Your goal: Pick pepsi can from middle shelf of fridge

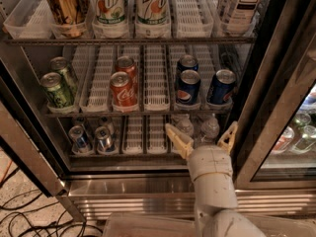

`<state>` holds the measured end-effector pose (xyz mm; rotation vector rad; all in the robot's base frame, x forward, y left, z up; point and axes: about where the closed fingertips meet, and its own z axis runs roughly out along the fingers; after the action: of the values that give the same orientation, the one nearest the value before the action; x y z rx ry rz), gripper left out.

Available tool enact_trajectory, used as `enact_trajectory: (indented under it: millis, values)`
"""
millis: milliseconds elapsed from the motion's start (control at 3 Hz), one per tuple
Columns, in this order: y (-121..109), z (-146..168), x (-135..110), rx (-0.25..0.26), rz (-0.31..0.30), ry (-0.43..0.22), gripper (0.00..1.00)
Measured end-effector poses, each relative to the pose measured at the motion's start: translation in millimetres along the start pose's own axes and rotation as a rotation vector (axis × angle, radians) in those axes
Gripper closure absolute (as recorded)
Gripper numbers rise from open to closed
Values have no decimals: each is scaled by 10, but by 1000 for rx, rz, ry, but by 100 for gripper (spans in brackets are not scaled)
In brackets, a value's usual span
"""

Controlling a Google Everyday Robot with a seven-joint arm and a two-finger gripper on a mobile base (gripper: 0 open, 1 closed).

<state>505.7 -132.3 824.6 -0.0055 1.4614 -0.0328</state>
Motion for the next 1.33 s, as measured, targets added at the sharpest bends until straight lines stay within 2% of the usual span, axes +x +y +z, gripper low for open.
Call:
enact_trajectory:
  millis: [333, 1333]
  values:
    - [-463, -11, 6, 112, -33, 7, 0]
    - [-393, 104, 61, 84, 0, 9, 0]
